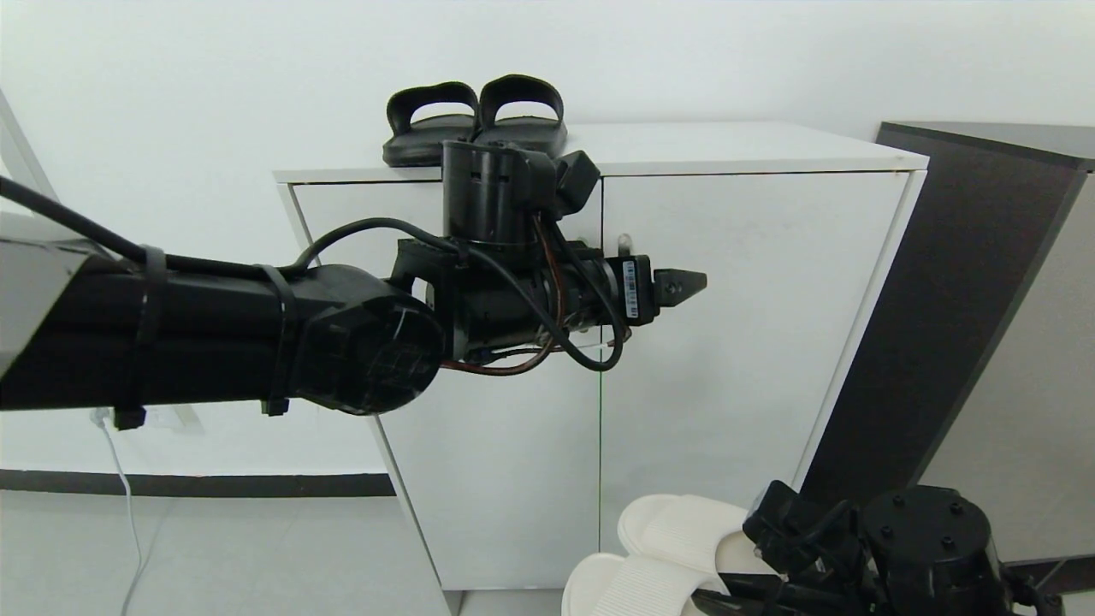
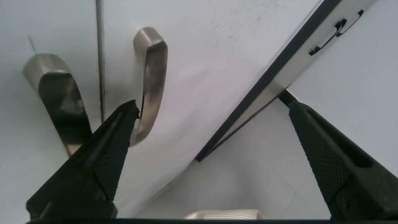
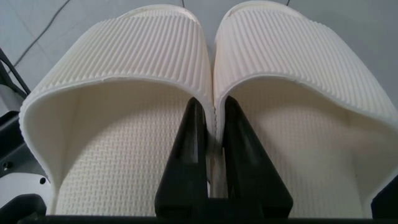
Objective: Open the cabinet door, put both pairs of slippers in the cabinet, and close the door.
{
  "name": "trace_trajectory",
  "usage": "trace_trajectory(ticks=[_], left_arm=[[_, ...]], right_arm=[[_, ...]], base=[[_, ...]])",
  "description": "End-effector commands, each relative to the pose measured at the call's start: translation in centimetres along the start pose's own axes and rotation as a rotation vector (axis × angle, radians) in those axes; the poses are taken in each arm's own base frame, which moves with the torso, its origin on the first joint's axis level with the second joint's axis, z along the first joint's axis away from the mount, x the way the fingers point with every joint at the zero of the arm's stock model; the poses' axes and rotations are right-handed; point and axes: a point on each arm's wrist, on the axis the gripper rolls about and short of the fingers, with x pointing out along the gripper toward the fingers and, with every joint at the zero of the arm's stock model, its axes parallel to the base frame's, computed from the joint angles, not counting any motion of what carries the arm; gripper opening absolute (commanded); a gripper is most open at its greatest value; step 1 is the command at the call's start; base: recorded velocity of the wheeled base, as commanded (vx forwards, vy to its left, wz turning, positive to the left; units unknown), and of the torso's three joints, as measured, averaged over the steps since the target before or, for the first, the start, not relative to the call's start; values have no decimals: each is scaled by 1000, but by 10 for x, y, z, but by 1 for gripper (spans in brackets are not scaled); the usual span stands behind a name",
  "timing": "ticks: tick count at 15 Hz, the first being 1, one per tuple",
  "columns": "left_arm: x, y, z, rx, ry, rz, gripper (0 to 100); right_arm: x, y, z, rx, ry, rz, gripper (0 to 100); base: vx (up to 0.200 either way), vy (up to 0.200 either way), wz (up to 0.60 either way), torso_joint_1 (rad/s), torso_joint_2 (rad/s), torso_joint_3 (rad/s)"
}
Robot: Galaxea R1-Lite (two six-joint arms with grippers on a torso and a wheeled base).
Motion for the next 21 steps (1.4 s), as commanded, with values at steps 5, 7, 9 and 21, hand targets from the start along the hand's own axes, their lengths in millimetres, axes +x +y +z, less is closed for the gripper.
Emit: trace_trajectory(ticks=[5, 7, 9, 21], left_arm=[[3, 2, 0, -19, -2, -3, 0], [3, 1, 0, -24, -5, -5, 0], [3, 2, 0, -32, -2, -4, 0], [-47, -17, -13, -34, 43, -27, 0]], right_arm=[[0, 0, -1, 0, 2, 1, 0], [-1, 0, -2, 1, 4, 1, 0], [-1, 0, -2, 1, 4, 1, 0], [-14, 6, -17, -69, -38, 129, 0]], base=[[0, 0, 0, 0, 0, 0], [0, 0, 0, 0, 0, 0], [0, 0, 0, 0, 0, 0], [0, 0, 0, 0, 0, 0]])
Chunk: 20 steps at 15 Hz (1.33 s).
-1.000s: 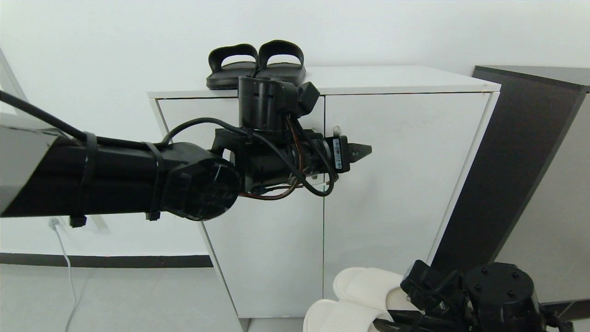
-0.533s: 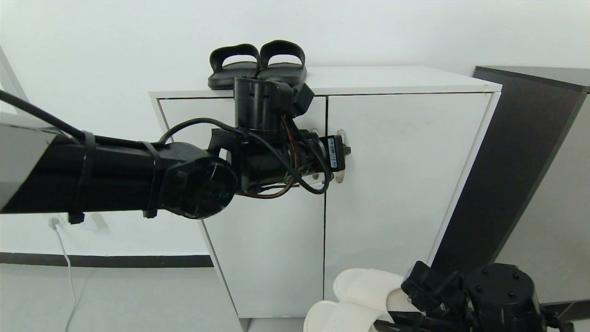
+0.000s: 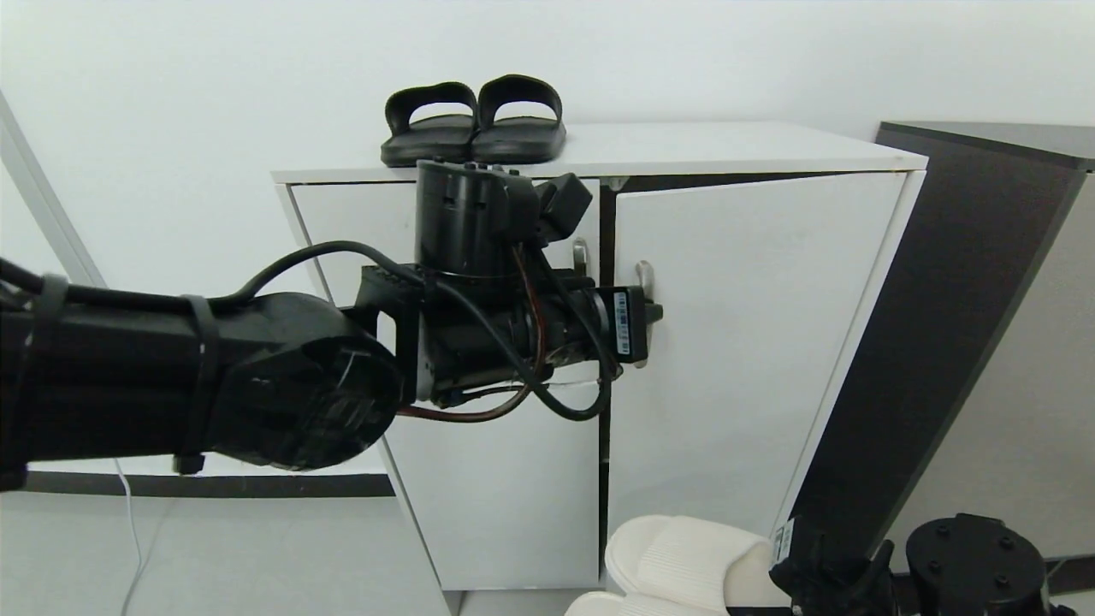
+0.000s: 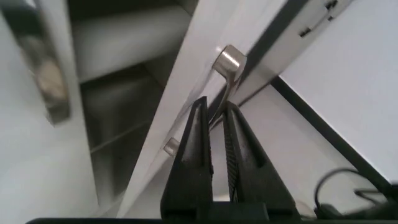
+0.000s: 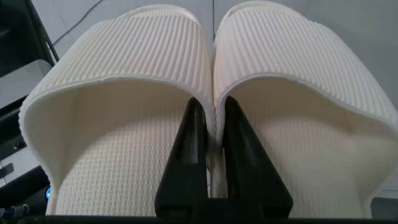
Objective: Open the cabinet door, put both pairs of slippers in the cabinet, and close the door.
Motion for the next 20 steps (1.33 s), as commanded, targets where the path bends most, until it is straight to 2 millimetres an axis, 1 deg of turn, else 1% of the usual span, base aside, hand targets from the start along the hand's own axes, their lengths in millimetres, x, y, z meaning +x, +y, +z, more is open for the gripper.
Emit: trace_trajectory(ticks=[1, 3, 4, 5, 6, 8, 9, 12, 13, 16, 18, 20], left_arm=[[-29, -12, 1, 7, -11, -21, 0], [-48, -15, -2, 7, -9, -33, 0], [-53, -14, -3, 6, -8, -30, 0], [-57, -9, -2, -1, -17, -14, 0], [-58, 1, 1, -12, -37, 13, 0], [-52, 13, 4, -27, -54, 22, 0], [-46, 21, 6, -33, -63, 14, 0], [-28, 30, 10, -40, -69, 29, 0], [-24, 31, 12, -41, -74, 28, 0], [-5, 30, 19, -61, -88, 4, 0], [2, 23, 22, -123, -96, -30, 0], [9, 24, 23, -118, -120, -39, 0]], right_arm=[[-1, 1, -3, 1, 11, 14, 0], [-1, 1, -4, 3, 16, 20, 0], [-1, 1, -4, 2, 18, 22, 0], [-1, 1, -5, 2, 19, 19, 0], [0, 2, -4, -1, 18, 23, 0], [0, 4, -4, -6, 17, 32, 0], [0, 4, -4, -6, 17, 32, 0], [0, 4, -4, -6, 18, 31, 0], [0, 4, -4, -6, 18, 31, 0], [0, 4, -4, -6, 19, 31, 0], [0, 4, -4, -6, 21, 31, 0], [0, 4, -4, -6, 21, 31, 0]], base=[[0, 0, 0, 0, 0, 0], [0, 0, 0, 0, 0, 0], [0, 0, 0, 0, 0, 0], [0, 0, 0, 0, 0, 0], [0, 0, 0, 0, 0, 0], [0, 0, 0, 0, 0, 0], [0, 0, 0, 0, 0, 0], [0, 0, 0, 0, 0, 0], [0, 0, 0, 0, 0, 0], [0, 0, 0, 0, 0, 0], [0, 0, 0, 0, 0, 0], [0, 0, 0, 0, 0, 0]])
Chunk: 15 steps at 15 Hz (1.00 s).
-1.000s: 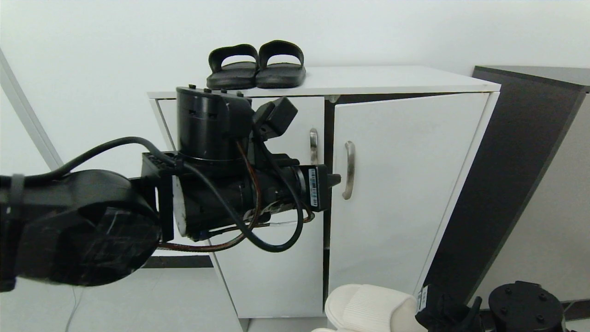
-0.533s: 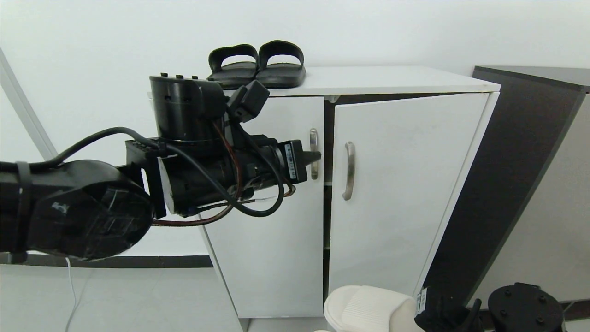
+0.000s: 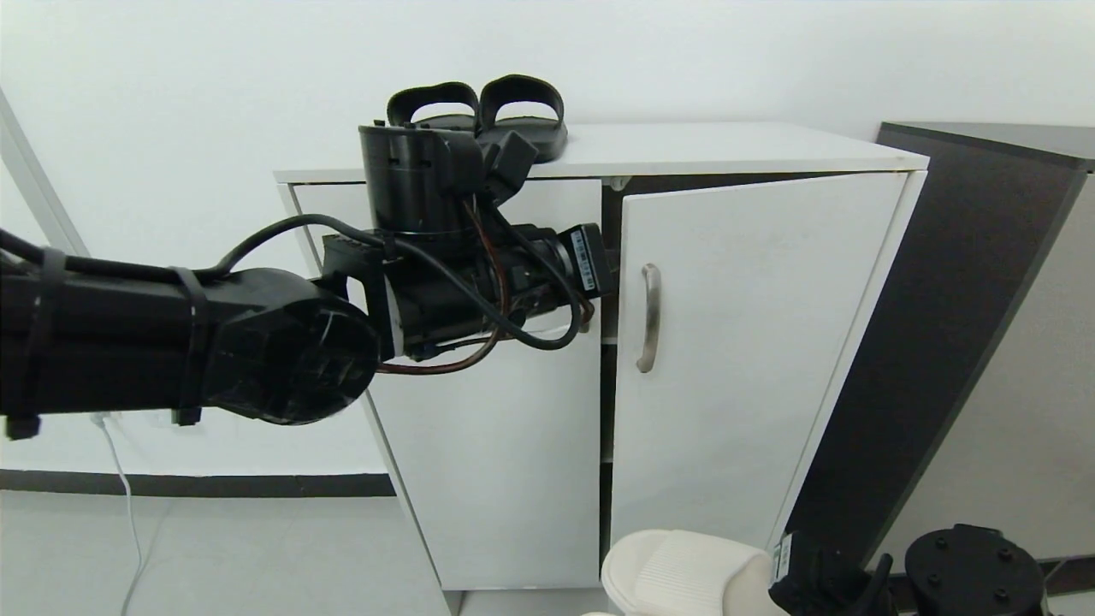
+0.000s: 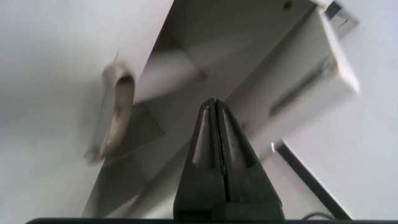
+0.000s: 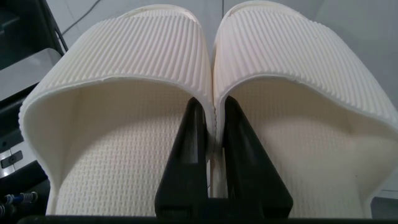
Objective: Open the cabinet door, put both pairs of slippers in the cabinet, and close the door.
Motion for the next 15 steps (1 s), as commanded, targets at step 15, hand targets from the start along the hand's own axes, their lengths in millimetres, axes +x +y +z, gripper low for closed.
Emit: trace_trajectory(ticks=[15], left_arm=[[27, -55, -58, 19, 107, -166, 0]], right_arm=[[1, 13, -2, -25, 14, 55, 0]], base=[[-120, 0, 0, 1, 1, 1]])
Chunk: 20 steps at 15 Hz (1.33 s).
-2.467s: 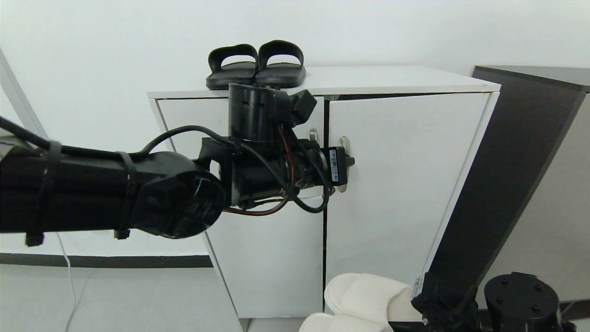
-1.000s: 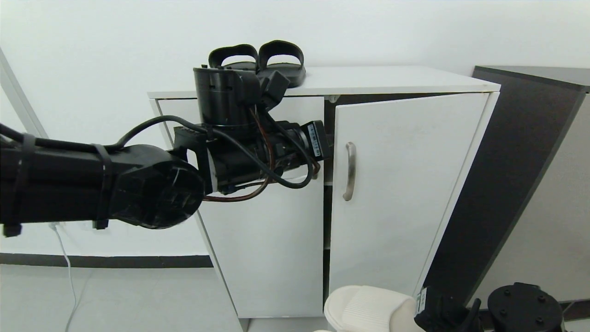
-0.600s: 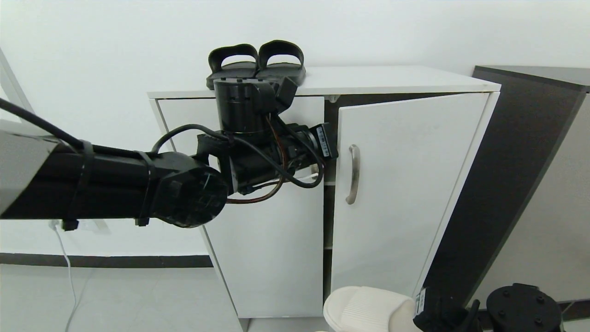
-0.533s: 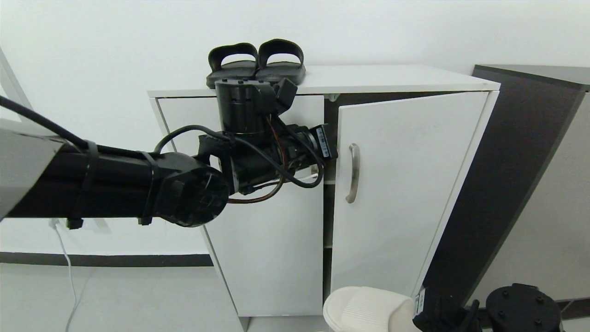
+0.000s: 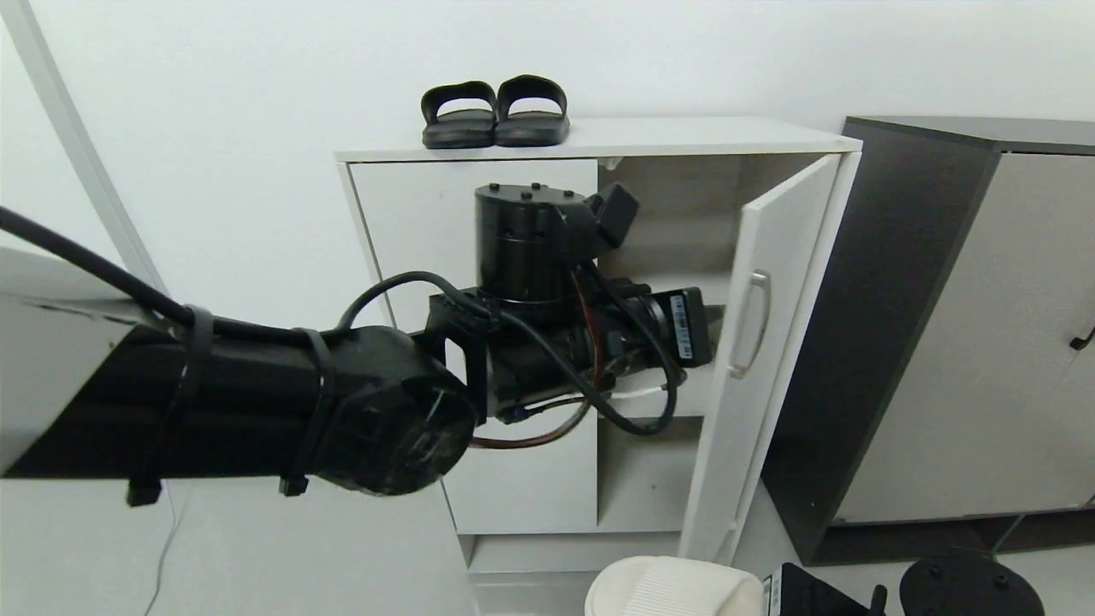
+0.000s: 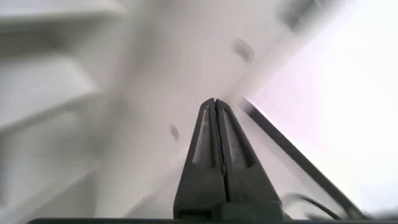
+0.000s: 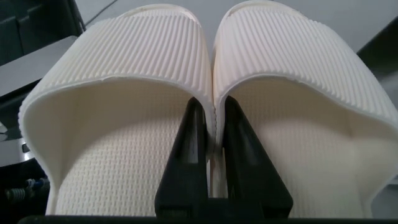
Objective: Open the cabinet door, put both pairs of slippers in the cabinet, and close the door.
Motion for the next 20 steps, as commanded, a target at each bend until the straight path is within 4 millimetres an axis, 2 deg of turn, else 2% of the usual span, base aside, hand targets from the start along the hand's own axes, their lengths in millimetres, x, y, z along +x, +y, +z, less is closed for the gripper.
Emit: trace_trajectory(ticks=[1, 3, 5, 7, 8, 10, 11, 14, 15, 17, 18, 20], left_arm=[[2, -13, -4, 7, -7, -43, 0], [-5, -4, 0, 9, -36, -24, 0], [-20, 5, 8, 9, -60, 9, 0], [-55, 25, 24, 6, -108, 90, 0], [-75, 29, 28, 5, -126, 121, 0], [-117, 28, 31, 18, -161, 163, 0], [-146, 27, 30, 38, -191, 209, 0], [-195, 20, 10, 110, -236, 367, 0], [-219, 18, -8, 159, -241, 503, 0], [-249, 16, -28, 218, -257, 670, 0], [-275, 16, -44, 230, -280, 781, 0], [-310, 13, -66, 256, -314, 949, 0]], right_arm=[[0, 1, 0, -2, -3, 2, 0], [0, 0, 1, 1, -7, -1, 0], [5, -6, 7, 16, -26, -40, 0], [15, -22, 19, 42, -64, -238, 0], [19, -24, 22, 80, -74, -274, 0], [28, -30, 28, 112, -94, -307, 0], [34, -36, 34, 131, -119, -379, 0], [52, -45, 46, 192, -170, -503, 0], [61, -54, 52, 228, -196, -581, 0], [68, -68, 56, 253, -201, -692, 0], [71, -73, 61, 275, -202, -747, 0], [74, -76, 66, 298, -208, -780, 0]], base=[[0, 0, 0, 0, 0, 0], [0, 0, 0, 0, 0, 0], [0, 0, 0, 0, 0, 0], [0, 0, 0, 0, 0, 0], [0, 0, 0, 0, 0, 0], [0, 0, 0, 0, 0, 0], [0, 0, 0, 0, 0, 0], [0, 0, 0, 0, 0, 0], [0, 0, 0, 0, 0, 0], [0, 0, 0, 0, 0, 0], [0, 0, 0, 0, 0, 0], [0, 0, 0, 0, 0, 0]])
